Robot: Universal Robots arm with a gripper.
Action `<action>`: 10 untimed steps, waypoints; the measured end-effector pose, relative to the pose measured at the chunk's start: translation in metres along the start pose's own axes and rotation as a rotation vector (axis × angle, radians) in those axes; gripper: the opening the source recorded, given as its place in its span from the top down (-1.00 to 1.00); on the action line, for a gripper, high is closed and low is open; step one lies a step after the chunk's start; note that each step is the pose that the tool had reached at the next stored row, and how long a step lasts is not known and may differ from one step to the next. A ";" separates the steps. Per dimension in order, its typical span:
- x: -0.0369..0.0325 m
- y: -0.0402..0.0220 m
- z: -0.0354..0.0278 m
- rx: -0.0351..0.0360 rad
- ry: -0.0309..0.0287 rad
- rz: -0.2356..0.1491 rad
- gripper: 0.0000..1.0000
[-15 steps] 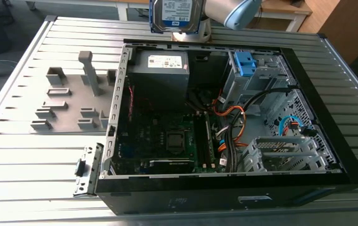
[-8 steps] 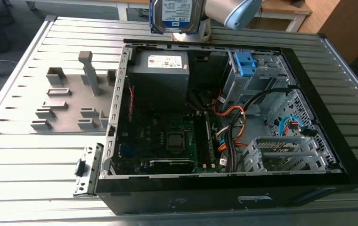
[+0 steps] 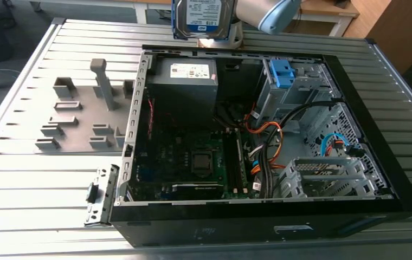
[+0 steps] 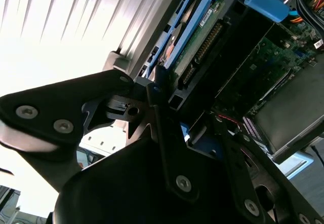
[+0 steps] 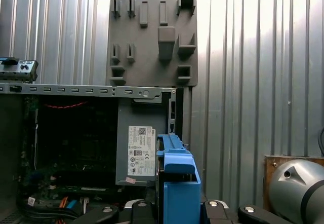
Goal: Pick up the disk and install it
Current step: 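Pick up the disk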
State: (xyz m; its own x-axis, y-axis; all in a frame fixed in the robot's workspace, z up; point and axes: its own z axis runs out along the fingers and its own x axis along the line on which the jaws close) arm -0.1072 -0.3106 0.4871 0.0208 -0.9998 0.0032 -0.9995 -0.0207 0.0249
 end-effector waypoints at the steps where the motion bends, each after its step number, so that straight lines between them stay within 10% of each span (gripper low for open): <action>1: 0.0003 0.0000 0.0000 -0.0001 0.0001 0.000 0.27; 10: 0.0038 0.0001 0.0003 0.0000 0.0000 0.000 0.27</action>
State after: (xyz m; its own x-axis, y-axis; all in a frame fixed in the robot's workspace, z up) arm -0.1072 -0.3145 0.4869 0.0208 -0.9998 0.0032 -0.9995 -0.0207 0.0249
